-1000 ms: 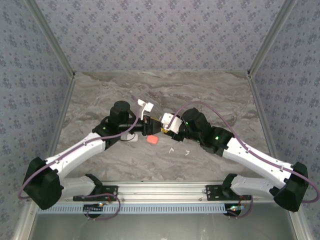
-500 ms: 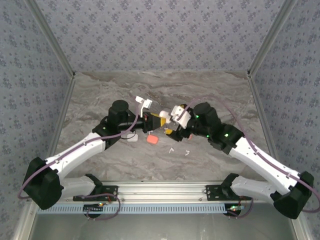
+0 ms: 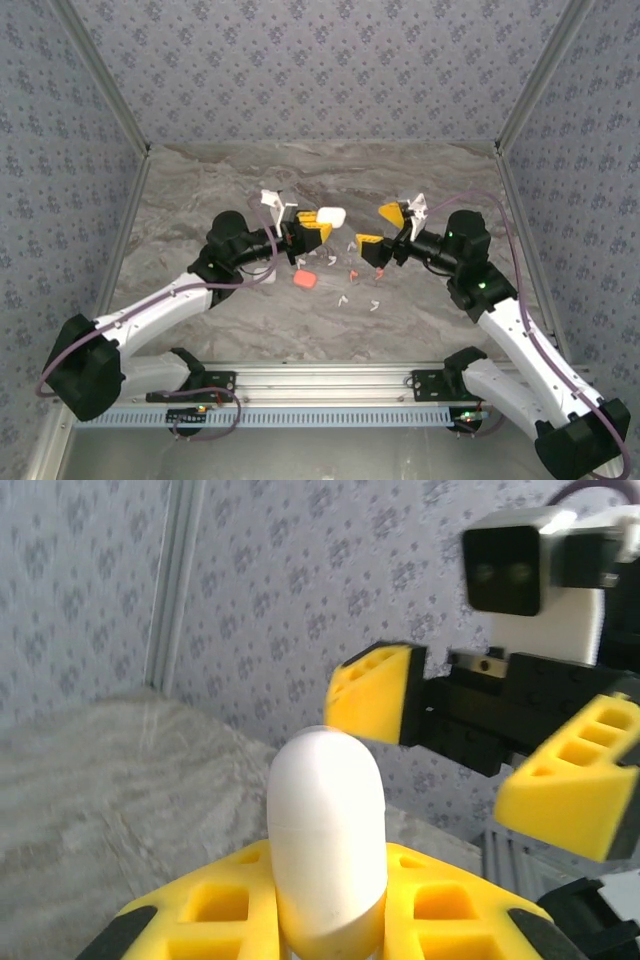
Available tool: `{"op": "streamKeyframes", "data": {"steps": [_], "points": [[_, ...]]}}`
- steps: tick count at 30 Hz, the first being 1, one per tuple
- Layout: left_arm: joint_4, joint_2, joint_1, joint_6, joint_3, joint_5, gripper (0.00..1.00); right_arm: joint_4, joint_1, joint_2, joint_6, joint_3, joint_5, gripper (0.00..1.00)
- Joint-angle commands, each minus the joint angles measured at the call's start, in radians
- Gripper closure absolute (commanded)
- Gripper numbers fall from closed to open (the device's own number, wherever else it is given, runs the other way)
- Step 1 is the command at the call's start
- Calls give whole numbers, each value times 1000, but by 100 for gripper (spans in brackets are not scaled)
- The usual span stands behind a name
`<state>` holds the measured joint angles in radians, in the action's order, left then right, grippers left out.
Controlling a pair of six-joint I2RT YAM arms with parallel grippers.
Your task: Insert wireless bluetooth earbuds into charging case
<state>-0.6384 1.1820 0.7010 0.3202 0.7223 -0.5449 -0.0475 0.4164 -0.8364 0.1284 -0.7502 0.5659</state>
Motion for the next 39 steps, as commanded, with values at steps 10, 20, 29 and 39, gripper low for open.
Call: {"op": "streamKeyframes", "data": {"steps": [10, 20, 29, 39], "points": [[-75, -25, 31, -245, 23, -57, 100, -137, 68, -87, 36, -67, -27, 4], [-37, -12, 34, -267, 43, -83, 100, -113, 70, -123, 7, -114, -52, 5], [-31, -1, 34, -273, 55, -102, 100, -78, 46, -163, -13, -168, -60, 6], [-14, 0, 35, -282, 56, -79, 100, -39, 9, -162, 11, -211, -29, 6]]}}
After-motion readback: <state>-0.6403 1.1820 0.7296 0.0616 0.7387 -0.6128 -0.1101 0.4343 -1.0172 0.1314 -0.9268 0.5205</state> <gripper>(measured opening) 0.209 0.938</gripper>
